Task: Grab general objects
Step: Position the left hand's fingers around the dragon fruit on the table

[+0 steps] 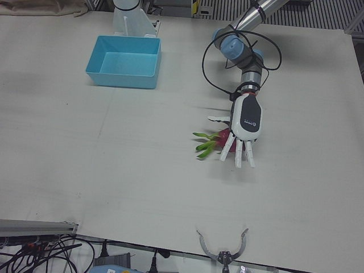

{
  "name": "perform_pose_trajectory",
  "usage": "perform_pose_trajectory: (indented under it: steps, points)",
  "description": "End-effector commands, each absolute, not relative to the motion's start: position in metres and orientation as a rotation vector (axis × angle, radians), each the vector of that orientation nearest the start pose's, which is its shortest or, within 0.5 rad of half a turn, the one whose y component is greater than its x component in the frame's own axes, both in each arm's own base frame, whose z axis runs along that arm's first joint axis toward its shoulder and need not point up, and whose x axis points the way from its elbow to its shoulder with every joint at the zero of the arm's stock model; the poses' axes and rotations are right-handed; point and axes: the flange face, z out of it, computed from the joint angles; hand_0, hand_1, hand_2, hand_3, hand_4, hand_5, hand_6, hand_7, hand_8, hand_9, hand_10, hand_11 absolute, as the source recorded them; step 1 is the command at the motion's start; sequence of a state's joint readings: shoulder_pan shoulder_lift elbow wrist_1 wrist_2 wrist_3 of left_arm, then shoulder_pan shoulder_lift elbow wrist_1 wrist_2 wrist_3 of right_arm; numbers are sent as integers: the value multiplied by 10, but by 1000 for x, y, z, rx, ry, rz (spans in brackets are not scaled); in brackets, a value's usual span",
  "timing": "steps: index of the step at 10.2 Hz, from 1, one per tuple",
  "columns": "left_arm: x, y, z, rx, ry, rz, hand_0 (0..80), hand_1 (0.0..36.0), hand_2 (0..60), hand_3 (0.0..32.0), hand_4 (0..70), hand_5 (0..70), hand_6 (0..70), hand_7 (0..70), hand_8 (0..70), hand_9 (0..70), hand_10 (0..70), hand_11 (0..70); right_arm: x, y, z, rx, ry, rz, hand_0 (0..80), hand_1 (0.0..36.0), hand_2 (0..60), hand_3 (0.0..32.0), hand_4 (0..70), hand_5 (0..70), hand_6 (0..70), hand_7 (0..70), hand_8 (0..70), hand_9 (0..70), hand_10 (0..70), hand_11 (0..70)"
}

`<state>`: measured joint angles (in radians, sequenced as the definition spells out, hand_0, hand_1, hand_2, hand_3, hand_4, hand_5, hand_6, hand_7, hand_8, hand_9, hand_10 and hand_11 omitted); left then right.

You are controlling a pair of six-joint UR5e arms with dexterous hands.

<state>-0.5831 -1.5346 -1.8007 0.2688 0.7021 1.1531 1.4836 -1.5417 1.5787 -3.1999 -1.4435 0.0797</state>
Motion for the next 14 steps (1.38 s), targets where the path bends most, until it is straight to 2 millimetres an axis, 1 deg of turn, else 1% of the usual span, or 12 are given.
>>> perform_pose_trajectory:
  steps: [1,3,4,5,7,8,9,10,11,12,13,14]
  points:
    - [239,-408,629,900,1424,-1409,493,155,0,320,0,0,0,0,2,0,0,0,102,-512,675,40,2141,-2183,0,0,0,0,0,0,0,0,0,0,0,0]
    - [238,-407,638,914,1400,-1412,495,157,0,320,0,0,0,0,7,0,0,0,102,-512,675,40,2141,-2183,0,0,0,0,0,0,0,0,0,0,0,0]
    - [242,-404,637,910,1403,-1408,495,159,0,320,0,0,0,0,7,0,0,0,102,-512,675,40,2141,-2183,0,0,0,0,0,0,0,0,0,0,0,0]
    - [243,-403,637,912,1401,-1408,497,161,0,320,0,22,0,0,9,0,0,0,102,-512,675,40,2141,-2183,0,0,0,0,0,0,0,0,0,0,0,0]
    - [260,-388,637,920,1391,-1398,496,162,0,320,0,74,0,0,12,0,0,0,102,-512,675,40,2141,-2183,0,0,0,0,0,0,0,0,0,0,0,0]
    - [263,-384,637,926,1387,-1399,496,162,0,320,0,108,0,0,14,0,0,0,102,-512,675,40,2141,-2183,0,0,0,0,0,0,0,0,0,0,0,0]
    - [264,-383,636,927,1384,-1398,496,165,0,320,0,179,0,0,21,0,0,0,102,-512,675,40,2141,-2183,0,0,0,0,0,0,0,0,0,0,0,0]
    - [264,-383,635,928,1377,-1396,494,165,0,320,0,249,0,0,23,0,4,18,102,-512,675,40,2141,-2183,0,0,0,0,0,0,0,0,0,0,0,0]
    - [264,-384,634,928,1379,-1396,494,166,0,320,0,277,0,0,23,0,15,39,102,-512,675,38,2140,-2183,0,0,0,0,0,0,0,0,0,0,0,0]
    - [264,-384,632,929,1375,-1397,493,165,0,320,0,284,0,0,22,0,18,43,102,-512,675,40,2141,-2183,0,0,0,0,0,0,0,0,0,0,0,0]
    - [264,-384,627,929,1376,-1398,495,169,0,320,0,318,0,1,20,0,27,58,102,-512,675,40,2141,-2183,0,0,0,0,0,0,0,0,0,0,0,0]
    - [264,-383,625,930,1364,-1393,496,173,7,320,0,369,0,10,18,0,51,92,102,-512,675,40,2141,-2183,0,0,0,0,0,0,0,0,0,0,0,0]
